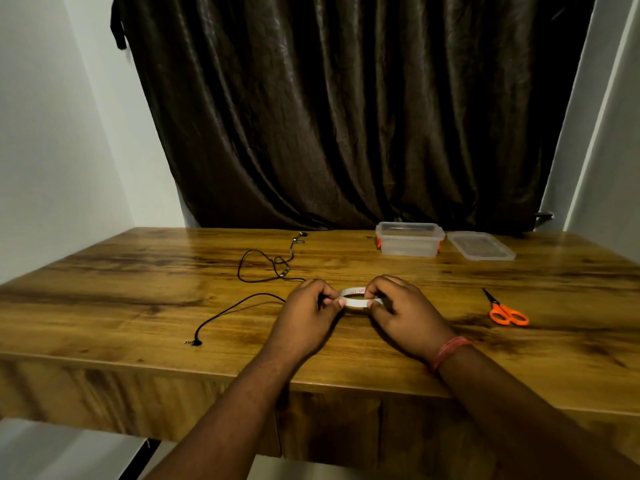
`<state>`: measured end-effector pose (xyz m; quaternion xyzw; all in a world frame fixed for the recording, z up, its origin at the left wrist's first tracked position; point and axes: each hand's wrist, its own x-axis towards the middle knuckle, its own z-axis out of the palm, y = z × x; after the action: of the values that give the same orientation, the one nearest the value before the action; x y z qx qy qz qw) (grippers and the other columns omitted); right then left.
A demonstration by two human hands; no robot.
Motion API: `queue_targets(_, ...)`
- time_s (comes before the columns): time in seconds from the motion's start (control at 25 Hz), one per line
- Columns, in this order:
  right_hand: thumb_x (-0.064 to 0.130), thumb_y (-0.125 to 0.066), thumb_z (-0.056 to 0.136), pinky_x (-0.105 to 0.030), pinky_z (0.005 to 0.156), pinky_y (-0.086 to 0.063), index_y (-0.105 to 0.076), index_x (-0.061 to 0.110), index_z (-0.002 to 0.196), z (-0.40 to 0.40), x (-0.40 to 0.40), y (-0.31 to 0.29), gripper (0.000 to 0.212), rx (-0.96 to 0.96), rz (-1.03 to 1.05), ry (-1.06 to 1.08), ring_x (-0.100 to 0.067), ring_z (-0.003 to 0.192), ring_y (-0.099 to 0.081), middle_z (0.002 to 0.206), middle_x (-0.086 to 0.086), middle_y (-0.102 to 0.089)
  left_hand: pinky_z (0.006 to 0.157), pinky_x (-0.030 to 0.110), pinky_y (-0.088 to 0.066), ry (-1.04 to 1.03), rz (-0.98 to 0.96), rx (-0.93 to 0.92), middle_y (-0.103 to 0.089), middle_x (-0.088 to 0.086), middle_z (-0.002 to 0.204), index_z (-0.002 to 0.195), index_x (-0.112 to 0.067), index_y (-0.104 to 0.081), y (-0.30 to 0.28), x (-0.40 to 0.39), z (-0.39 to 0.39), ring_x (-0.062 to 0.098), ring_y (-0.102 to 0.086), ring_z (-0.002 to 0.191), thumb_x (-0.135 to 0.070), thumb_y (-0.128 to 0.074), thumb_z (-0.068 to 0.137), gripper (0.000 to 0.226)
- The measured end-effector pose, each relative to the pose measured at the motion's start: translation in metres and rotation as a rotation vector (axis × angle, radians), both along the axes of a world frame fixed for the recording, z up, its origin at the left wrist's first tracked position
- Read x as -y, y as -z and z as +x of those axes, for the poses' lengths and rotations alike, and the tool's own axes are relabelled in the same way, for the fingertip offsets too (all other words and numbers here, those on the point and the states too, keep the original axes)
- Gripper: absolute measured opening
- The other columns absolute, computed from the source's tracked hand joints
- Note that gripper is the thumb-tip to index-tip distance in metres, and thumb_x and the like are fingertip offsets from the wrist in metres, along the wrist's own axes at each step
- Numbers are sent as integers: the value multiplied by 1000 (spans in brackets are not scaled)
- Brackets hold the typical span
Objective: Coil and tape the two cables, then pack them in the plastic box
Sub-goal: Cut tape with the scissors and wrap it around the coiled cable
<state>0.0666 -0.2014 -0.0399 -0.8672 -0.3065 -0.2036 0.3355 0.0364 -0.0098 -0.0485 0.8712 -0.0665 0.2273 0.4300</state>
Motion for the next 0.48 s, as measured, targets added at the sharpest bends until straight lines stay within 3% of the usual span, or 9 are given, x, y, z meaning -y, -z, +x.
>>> queue_targets(0.12,17,-60,90,-28,75,-41,-58,23,92,0,-1,0,7,7,-10,10,-9,90,-50,95,9,-58,69,42,-55,7,-81,-29,-66,-1,87,84,-25,-64,0,1,-1,21,-63,81,-32,-65,91,10)
queue_targets(0.2,19,-59,90,-28,75,-41,-57,24,91,0,-2,0,6,22,-21,16,-9,90,-49,94,10,-57,62,36,-52,20,-116,-41,-67,4,86,83,-23,-63,-1,2,-2,24,-64,78,-33,-65,91,13)
queue_targets(0.36,21,-58,90,-32,77,-44,-55,25,91,1,-2,1,5,39,-36,34,-10,91,-49,94,9,-57,54,31,-43,18,-92,-60,-66,6,82,81,-22,-59,-2,1,-3,15,-55,65,-39,-66,89,20)
queue_targets(0.48,22,-57,90,-33,77,-45,-55,26,91,0,-2,1,5,45,-48,38,-11,91,-49,94,10,-56,54,33,-42,104,-290,-166,-66,2,75,83,-15,-54,-3,1,-4,21,-55,63,-29,-70,88,22)
